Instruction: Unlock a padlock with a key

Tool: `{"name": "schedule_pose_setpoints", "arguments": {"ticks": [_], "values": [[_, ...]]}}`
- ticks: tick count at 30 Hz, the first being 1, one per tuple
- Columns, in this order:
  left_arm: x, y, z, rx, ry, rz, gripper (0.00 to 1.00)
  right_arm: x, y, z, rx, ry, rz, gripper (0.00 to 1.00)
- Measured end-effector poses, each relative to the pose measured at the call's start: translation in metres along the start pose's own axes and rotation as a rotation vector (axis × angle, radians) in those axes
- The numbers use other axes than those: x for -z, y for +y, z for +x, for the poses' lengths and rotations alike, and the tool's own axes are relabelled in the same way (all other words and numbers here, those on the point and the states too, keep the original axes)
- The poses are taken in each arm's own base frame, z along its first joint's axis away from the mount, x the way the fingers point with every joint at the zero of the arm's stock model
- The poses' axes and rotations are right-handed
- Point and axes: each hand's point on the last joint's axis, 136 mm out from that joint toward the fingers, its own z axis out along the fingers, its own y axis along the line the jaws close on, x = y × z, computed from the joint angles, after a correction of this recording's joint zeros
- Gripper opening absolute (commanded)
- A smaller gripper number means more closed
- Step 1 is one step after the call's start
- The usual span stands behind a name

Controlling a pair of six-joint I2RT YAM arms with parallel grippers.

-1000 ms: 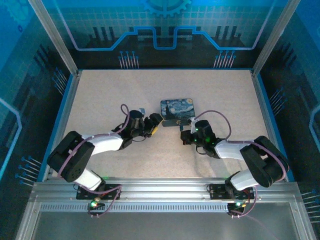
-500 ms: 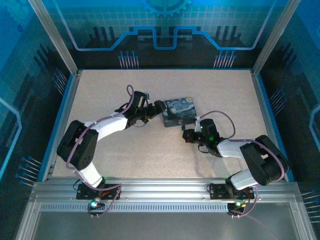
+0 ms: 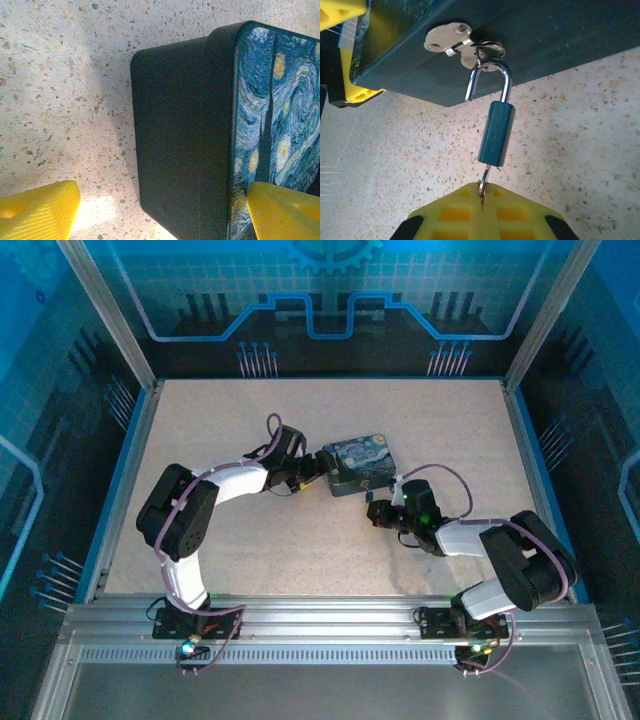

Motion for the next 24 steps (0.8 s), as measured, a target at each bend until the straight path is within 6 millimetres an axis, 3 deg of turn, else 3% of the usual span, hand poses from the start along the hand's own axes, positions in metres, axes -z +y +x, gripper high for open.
{"name": "schedule_pose_setpoints", "arguments": {"ticks": [5, 13, 20, 24], "values": [[0.000, 0.001, 0.000, 0.000, 0.000, 0.000, 0.88, 0.003, -0.007, 0.004, -0.016, 0.005, 0.018, 0.12], [-0.001, 0.000, 0.000, -0.003, -0.005, 0.007, 0.87, 0.019, -0.025, 0.009, -0.053, 0.018, 0.081, 0.33], [-0.001, 0.001, 0.001, -0.005, -0.005, 0.012, 0.87, 0.040, -0.023, -0.008, -0.017, -0.014, 0.047, 0.58], [-0.002, 0.001, 0.001, -0.007, -0.005, 0.019, 0.87, 0.043, -0.017, -0.023, -0.009, -0.015, -0.009, 0.60]]}}
